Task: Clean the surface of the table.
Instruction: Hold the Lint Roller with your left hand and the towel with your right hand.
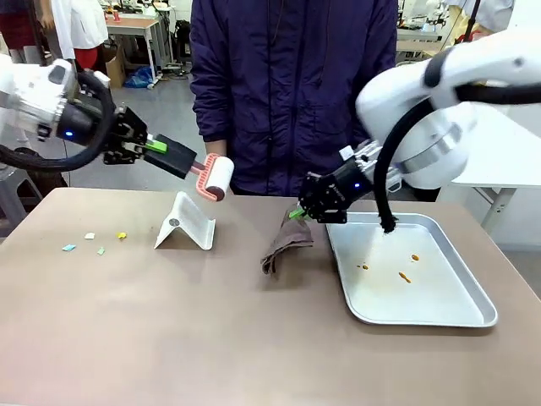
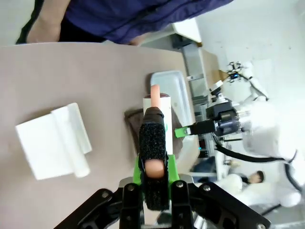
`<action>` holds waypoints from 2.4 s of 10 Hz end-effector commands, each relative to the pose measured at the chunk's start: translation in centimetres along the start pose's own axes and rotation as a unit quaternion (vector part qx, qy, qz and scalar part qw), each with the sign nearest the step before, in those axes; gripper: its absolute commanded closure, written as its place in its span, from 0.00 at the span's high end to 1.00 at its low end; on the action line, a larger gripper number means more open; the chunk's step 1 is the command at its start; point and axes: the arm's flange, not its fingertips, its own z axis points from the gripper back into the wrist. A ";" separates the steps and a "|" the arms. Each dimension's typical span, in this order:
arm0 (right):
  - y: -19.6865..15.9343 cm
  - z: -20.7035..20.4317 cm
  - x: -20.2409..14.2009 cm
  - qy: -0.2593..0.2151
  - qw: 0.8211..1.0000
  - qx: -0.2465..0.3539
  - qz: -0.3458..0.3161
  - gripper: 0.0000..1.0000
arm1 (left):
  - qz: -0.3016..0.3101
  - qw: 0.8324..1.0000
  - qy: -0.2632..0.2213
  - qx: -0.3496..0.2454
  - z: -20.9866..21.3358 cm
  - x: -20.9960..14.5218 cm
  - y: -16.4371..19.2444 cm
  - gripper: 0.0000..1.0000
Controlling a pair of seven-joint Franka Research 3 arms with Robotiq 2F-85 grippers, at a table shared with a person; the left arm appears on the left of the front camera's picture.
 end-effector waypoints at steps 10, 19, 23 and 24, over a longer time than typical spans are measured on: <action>-21.2 23.9 -13.6 -0.100 0.962 0.252 0.019 0.00 | -0.001 0.993 -0.024 -0.116 25.3 -19.1 7.3 0.00; -26.9 31.5 -10.2 -0.047 0.956 0.289 0.013 0.00 | 0.030 0.981 -0.109 -0.160 27.1 -23.8 12.0 0.00; -26.9 31.5 -10.2 -0.047 0.956 0.289 0.013 0.00 | 0.030 0.981 -0.109 -0.160 27.1 -23.8 12.0 0.00; -26.9 31.5 -10.2 -0.047 0.956 0.289 0.013 0.00 | 0.030 0.981 -0.109 -0.160 27.1 -23.8 12.0 0.00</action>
